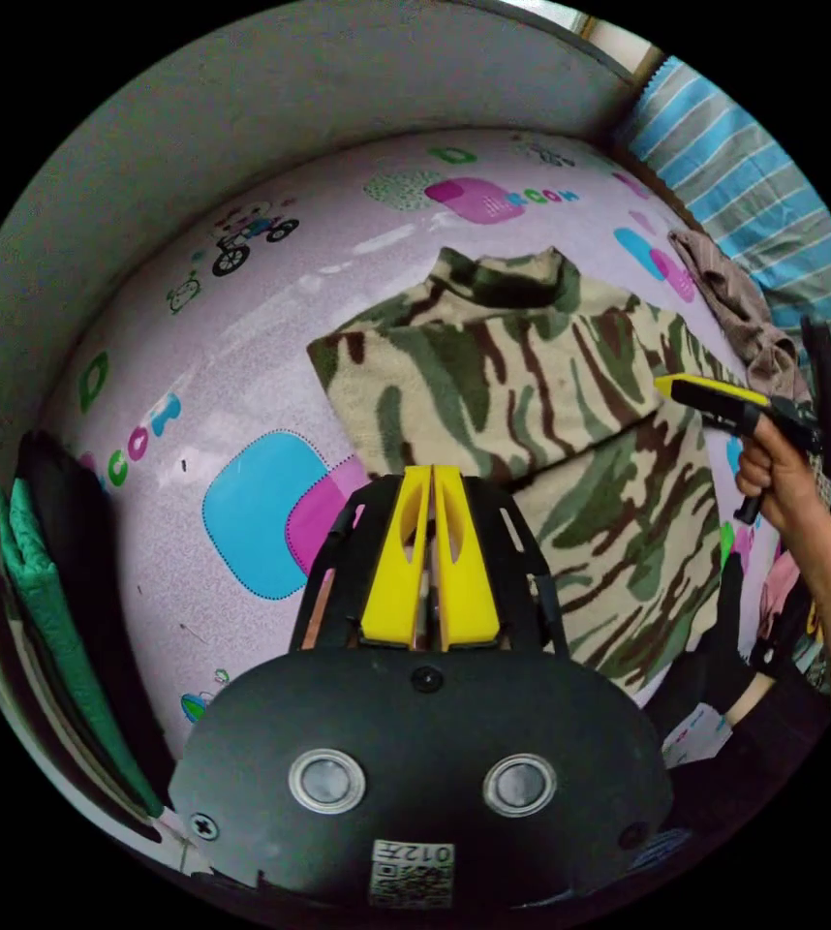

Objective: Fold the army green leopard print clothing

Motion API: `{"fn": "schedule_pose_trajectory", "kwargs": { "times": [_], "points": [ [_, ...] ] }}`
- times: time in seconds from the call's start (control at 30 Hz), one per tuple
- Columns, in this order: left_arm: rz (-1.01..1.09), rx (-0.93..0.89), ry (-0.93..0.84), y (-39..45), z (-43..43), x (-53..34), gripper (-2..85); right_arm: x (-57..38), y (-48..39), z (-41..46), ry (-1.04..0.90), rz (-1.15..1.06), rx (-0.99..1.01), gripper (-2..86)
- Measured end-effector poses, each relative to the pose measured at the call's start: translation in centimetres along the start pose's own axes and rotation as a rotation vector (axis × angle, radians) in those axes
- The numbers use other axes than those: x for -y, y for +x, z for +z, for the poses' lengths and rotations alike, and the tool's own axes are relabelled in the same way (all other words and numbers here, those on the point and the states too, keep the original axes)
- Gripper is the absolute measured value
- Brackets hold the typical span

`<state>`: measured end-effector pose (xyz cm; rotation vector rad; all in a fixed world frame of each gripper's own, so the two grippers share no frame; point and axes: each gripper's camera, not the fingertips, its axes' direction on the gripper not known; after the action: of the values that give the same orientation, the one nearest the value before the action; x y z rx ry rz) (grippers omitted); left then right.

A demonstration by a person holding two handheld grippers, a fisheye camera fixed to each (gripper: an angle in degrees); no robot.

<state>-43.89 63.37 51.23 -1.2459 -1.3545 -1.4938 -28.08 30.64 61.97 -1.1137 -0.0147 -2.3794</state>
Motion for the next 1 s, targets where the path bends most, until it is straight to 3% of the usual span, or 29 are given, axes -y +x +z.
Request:
{"fn": "schedule_pose_trajectory", "kwargs": {
  "times": [0.4, 0.7, 1.0],
  "points": [
    [-0.002, 0.040, -0.030, 2.5, 3.1, -0.8, -0.1, -1.5, 4.2, -0.6, -0.041, 0.091, 0.009, -1.0],
    [-0.018, 0.098, 0.064, 5.8, 2.3, -2.4, -0.1, -6.9, 16.4, -6.1, -0.006, 0.292, -0.070, -1.0],
    [0.325, -0.068, 0.198, 21.8, 2.2, -2.6, 0.0, -13.3, 26.7, -10.1, 0.077, 0.507, -0.130, -0.4]
  ]
}}
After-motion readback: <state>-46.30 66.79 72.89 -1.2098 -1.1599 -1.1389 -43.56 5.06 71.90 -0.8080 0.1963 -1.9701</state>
